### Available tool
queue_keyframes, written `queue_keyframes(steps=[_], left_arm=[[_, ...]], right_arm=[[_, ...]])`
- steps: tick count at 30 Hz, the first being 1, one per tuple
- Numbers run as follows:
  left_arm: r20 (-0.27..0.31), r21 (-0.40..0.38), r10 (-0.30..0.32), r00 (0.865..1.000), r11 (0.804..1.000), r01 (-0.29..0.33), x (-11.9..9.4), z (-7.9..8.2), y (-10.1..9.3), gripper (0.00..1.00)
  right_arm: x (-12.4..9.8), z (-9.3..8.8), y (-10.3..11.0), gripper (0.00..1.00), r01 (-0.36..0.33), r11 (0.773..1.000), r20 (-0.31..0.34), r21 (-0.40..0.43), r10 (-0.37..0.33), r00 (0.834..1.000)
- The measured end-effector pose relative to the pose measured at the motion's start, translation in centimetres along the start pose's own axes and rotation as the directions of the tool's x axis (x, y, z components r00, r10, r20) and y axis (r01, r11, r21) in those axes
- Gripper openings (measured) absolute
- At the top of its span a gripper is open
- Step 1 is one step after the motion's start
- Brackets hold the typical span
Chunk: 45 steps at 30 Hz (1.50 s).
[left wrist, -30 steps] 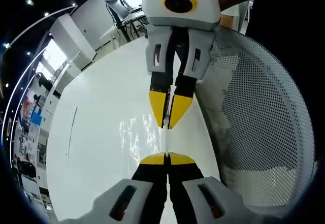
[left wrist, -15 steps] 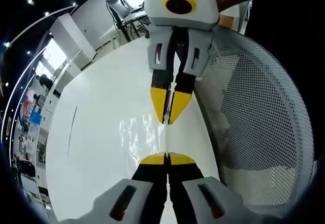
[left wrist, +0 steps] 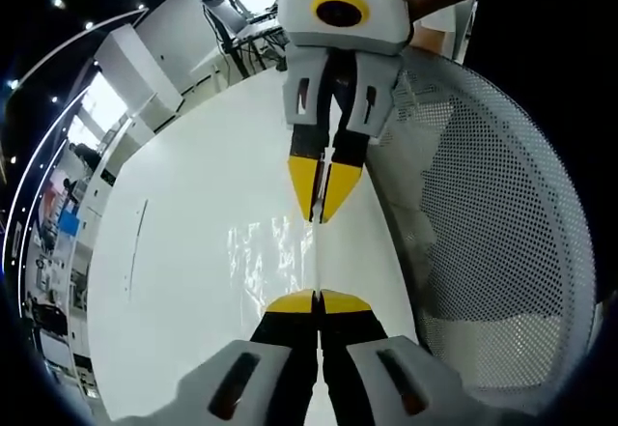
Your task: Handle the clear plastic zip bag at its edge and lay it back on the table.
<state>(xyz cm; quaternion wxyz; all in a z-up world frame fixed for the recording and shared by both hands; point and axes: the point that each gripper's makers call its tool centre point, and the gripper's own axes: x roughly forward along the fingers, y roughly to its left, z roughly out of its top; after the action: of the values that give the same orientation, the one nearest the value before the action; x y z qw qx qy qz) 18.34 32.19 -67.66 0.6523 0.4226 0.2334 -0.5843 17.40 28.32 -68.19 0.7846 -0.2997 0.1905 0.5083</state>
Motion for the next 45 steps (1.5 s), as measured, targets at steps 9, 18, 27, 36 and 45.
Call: queue_keyframes(steps=[9, 18, 27, 36, 45], left_arm=[[-0.005, -0.001, 0.0, 1.0, 1.0, 0.0, -0.1, -0.2, 0.0, 0.0], [-0.007, -0.007, 0.002, 1.0, 1.0, -0.002, -0.2, -0.4, 0.1, 0.0], [-0.005, -0.014, 0.006, 1.0, 1.0, -0.006, -0.3, -0.6, 0.2, 0.0], [-0.003, -0.021, 0.009, 1.0, 1.0, -0.01, -0.4, -0.7, 0.3, 0.0], [-0.005, -0.02, 0.003, 1.0, 1.0, -0.003, -0.5, -0.9, 0.1, 0.0]], right_arm=[[-0.2, -0.4, 0.0, 0.0, 0.002, 1.0, -0.004, 0.007, -0.002, 1.0], [-0.2, -0.6, 0.1, 0.0, 0.003, 1.0, -0.006, 0.013, -0.003, 1.0], [-0.2, -0.8, 0.0, 0.0, 0.007, 1.0, -0.009, 0.017, -0.006, 1.0], [-0.3, -1.0, -0.1, 0.0, 0.011, 1.0, -0.009, 0.021, -0.011, 1.0], [-0.5, -1.4, 0.2, 0.0, 0.011, 1.0, -0.015, 0.027, -0.011, 1.0]])
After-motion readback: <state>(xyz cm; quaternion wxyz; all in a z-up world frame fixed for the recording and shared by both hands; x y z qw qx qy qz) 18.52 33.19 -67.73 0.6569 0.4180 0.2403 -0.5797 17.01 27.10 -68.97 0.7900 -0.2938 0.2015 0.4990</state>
